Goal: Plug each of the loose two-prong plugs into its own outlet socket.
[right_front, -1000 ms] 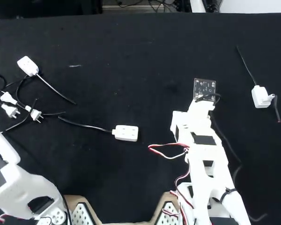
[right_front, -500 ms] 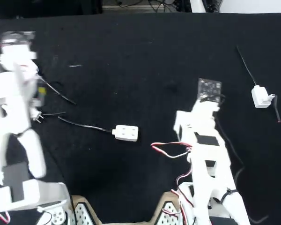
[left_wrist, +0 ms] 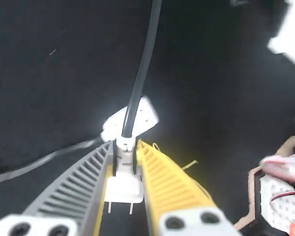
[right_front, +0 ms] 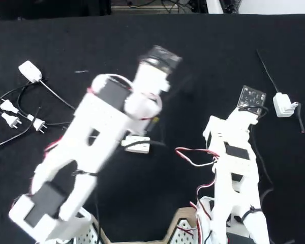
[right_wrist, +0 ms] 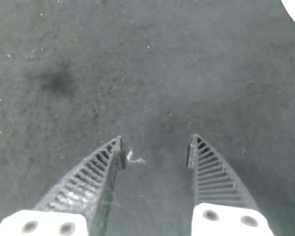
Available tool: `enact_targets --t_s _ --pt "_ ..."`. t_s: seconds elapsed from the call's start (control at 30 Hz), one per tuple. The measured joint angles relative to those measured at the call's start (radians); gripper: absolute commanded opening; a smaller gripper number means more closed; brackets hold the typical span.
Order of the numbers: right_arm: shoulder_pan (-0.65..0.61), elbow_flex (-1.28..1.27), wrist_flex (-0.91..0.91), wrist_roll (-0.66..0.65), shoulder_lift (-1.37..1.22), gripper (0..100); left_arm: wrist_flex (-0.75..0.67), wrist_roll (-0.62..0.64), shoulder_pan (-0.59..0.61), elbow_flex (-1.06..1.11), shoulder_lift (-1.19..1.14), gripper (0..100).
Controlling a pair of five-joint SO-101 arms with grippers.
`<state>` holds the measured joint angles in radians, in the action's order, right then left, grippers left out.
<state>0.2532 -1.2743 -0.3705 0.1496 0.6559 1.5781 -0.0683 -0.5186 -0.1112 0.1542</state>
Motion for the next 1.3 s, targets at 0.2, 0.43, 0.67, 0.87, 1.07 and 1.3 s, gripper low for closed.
enact_targets --t_s 0.2,0.43,0.67,0.87,1.07,1.3 --pt "0.002 0.000 0.000 0.000 0.000 19.8 -0.066 0.002 -0.095 0.000 -0.153 18" --pt "0.002 0.000 0.000 0.000 0.000 19.8 0.029 0.009 -0.117 -0.078 -0.218 24" --pt "0.000 0.000 0.000 0.000 0.000 19.8 0.167 0.009 -0.034 -0.244 -0.218 20" --pt "-0.049 0.000 0.000 0.000 0.000 19.8 0.175 -0.077 0.124 -0.123 -0.115 20" --pt "-0.081 0.000 0.000 0.000 0.000 19.8 0.170 -0.206 0.190 0.158 0.163 20" --pt "-0.206 0.000 -0.101 0.000 0.000 19.8 -0.043 -0.221 0.423 0.522 0.388 20"
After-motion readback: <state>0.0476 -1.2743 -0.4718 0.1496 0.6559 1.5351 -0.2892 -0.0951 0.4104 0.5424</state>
